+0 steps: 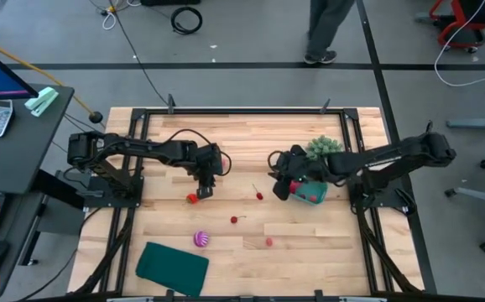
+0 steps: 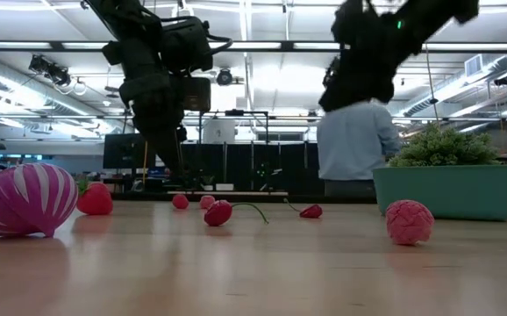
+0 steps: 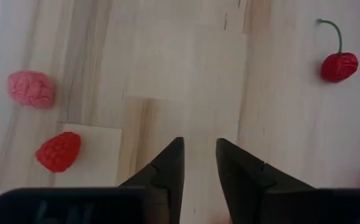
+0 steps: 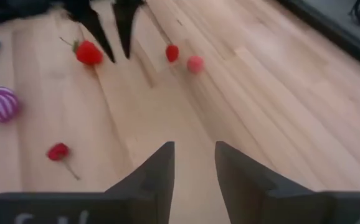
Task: Pick and placing Produce into tupperware
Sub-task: Put the cherry into the green bin
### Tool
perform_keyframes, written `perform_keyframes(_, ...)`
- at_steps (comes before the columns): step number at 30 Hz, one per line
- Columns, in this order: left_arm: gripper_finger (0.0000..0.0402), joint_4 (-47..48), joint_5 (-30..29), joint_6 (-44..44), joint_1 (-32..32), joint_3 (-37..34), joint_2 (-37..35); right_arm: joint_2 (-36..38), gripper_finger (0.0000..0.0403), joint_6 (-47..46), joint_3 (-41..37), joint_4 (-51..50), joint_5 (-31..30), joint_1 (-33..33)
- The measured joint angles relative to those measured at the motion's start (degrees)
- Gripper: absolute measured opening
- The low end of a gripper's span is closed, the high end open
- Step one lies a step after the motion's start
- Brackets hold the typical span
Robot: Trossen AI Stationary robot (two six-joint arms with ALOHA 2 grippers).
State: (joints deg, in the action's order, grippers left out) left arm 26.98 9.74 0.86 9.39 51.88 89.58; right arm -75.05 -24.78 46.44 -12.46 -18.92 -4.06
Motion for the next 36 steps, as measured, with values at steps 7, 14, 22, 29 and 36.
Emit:
perform_keyframes(7,0.0085,-0.65,0.0,-0.02,0.09,0.0,0.0,-6.34,0.0145,8.7,-5.61,15.89,10.45,5.08)
perform_keyframes(14,0.0085,-0.96,0.01,-0.04,0.09,0.0,0.0,-18.2,0.0163,12.81,-0.25,20.07,16.47,6.32)
perform_keyframes(22,0.0079,-1.23,0.02,-0.17,0.09,0.02,0.0,-28.94,0.017,12.83,12.01,7.03,17.78,6.3)
perform_keyframes(29,0.0074,-1.51,0.02,-0.65,0.09,0.04,0.0,-31.6,0.017,10.35,17.85,-2.93,13.73,6.3)
perform_keyframes(36,0.0079,-1.58,0.02,-0.61,0.09,0.04,0.0,-32.37,0.017,2.74,16.5,-4.3,14.52,6.3)
